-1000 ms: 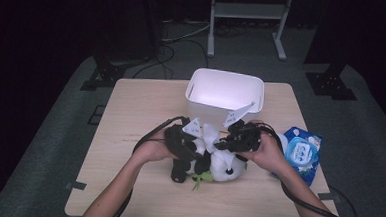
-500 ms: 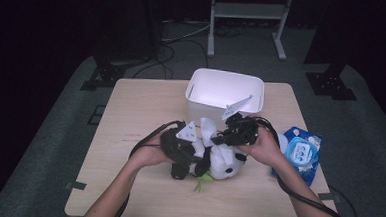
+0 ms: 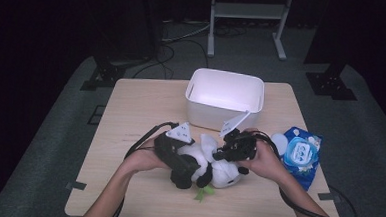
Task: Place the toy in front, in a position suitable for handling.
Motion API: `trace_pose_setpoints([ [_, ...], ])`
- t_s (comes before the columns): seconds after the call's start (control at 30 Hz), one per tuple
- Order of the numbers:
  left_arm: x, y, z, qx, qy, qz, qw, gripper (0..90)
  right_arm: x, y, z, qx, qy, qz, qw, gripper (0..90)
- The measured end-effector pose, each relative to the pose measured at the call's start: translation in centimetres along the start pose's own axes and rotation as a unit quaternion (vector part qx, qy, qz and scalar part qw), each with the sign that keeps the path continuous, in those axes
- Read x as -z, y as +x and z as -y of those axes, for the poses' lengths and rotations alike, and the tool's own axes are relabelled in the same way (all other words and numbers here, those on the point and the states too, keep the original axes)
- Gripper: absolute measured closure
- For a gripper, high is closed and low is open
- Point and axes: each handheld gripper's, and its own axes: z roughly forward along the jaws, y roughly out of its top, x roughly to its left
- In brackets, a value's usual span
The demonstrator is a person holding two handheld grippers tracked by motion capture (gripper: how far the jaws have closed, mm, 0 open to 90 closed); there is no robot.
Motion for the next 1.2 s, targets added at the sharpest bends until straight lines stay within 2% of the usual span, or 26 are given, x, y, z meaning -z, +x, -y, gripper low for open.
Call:
trace_pose_setpoints([
  [0.2,-0.3,-0.1,0.2,0.007,0.012,0.021,0.9997,8.8,0.0,0.6,0.6,0.006,0.000,-0.004,1.0000,83.3],
  [0.23,-0.4,-0.2,0.3,0.002,0.012,0.022,0.9997,8.8,-0.1,0.7,0.7,0.004,0.001,-0.010,0.9999,83.3],
  [0.3,-0.8,-0.6,0.4,-0.012,0.020,0.015,0.9996,9.3,-0.1,0.8,1.0,0.008,0.003,-0.013,0.9999,83.3],
  [0.47,-1.7,-1.1,-0.1,-0.031,0.028,-0.006,0.9991,10.4,0.0,1.2,1.6,0.007,0.005,-0.010,0.9999,83.4],
  [0.63,-2.3,-1.3,-0.7,-0.054,0.030,-0.014,0.9980,10.5,0.4,1.3,2.7,-0.001,0.001,-0.011,0.9999,83.7],
  [0.8,-2.6,-0.6,-0.9,-0.046,0.019,-0.010,0.9987,10.6,0.7,1.3,3.4,-0.010,-0.009,-0.006,0.9999,84.1],
  [0.9,-2.1,-0.7,-0.8,-0.037,0.014,0.007,0.9992,10.5,0.6,1.4,3.6,-0.011,-0.011,-0.011,0.9998,84.3],
  [1.0,-1.3,-0.8,-0.7,-0.020,-0.008,0.034,0.9992,10.5,0.4,1.9,3.7,-0.003,-0.006,-0.017,0.9998,84.3],
  [1.03,-1.0,-0.8,-0.6,-0.011,-0.013,0.035,0.9992,10.5,0.4,2.1,3.7,0.000,-0.003,-0.020,0.9998,84.3],
  [1.1,-0.5,-0.7,-0.3,-0.006,-0.007,0.022,0.9997,10.5,0.2,2.6,3.7,0.008,0.004,-0.029,0.9996,84.3],
  [1.2,-0.6,-0.7,0.6,0.002,-0.006,0.031,0.9995,10.5,0.3,3.2,3.5,0.021,0.011,-0.023,0.9995,84.1],
])
